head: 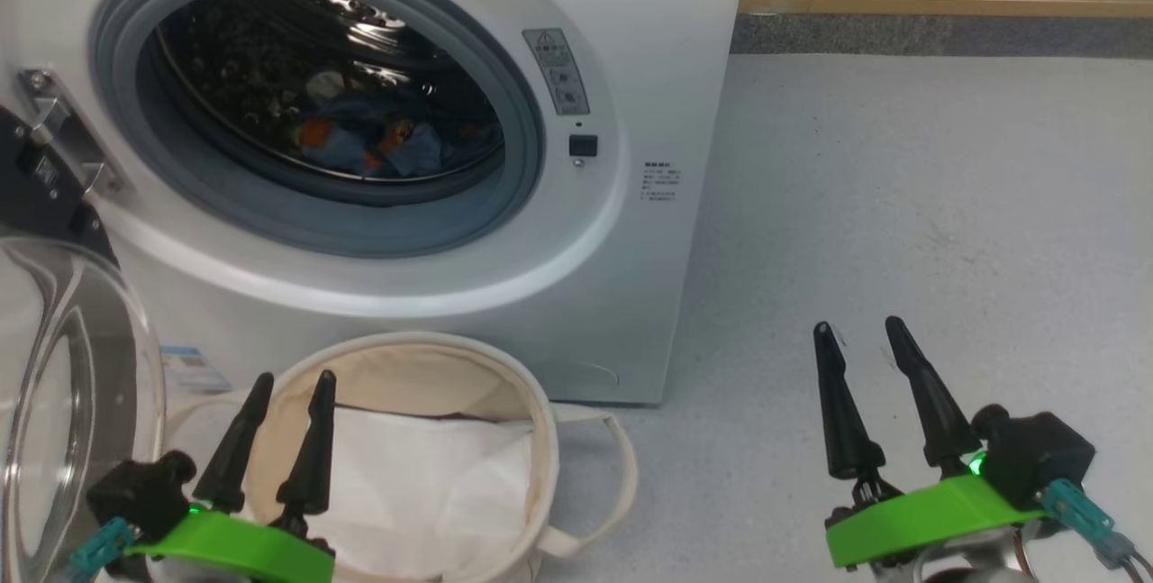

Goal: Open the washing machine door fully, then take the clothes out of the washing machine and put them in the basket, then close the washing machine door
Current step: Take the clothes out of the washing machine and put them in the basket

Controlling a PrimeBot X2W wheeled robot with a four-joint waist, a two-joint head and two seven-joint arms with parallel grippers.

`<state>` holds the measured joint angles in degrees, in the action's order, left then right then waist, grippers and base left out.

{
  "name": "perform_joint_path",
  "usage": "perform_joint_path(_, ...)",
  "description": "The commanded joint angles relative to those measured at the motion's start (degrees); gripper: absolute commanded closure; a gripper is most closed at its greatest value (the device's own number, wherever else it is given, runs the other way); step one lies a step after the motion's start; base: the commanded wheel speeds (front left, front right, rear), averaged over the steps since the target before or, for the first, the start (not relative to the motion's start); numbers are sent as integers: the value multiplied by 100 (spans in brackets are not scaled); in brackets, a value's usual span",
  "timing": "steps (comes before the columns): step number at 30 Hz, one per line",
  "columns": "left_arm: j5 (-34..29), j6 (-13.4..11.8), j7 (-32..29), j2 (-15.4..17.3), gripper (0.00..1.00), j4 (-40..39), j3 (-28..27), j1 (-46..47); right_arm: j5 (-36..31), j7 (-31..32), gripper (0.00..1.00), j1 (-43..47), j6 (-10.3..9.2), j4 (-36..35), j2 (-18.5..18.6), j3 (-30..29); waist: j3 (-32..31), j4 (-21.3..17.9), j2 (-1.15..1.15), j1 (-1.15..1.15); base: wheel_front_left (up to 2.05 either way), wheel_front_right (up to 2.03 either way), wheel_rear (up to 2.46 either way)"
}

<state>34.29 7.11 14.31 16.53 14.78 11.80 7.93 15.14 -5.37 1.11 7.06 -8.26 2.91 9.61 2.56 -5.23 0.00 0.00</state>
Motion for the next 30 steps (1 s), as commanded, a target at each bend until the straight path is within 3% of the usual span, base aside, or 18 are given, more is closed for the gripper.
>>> perform_joint_path(1, -55, 36, 69, 36, 0, -92, -280, 292, 1, 8, 0, -277, 43, -169, -3, 153, -8, 10, 0, 0, 103, -103, 0)
perform_joint_path(7, -11, 36, 69, -139, 0, 45, -256, 422, -2, 22, 0, -309, 43, -133, -3, 192, -32, 11, 0, 0, 56, -56, 0)
perform_joint_path(13, -380, 37, 69, -250, 0, 62, -399, 545, -19, 37, 0, -311, 43, -119, -3, 257, -11, -45, 0, 0, 1, -1, 0)
perform_joint_path(22, -470, 37, 69, -355, 0, 661, -598, 1001, -32, 35, 0, -345, 43, -103, -3, 520, 178, -240, 0, 0, 0, 0, 0)
perform_joint_path(30, -235, 37, 69, -185, 0, 1485, -281, 1936, -32, -77, 0, -401, 43, -115, -3, 755, 686, -503, 0, 0, 0, 0, 0)
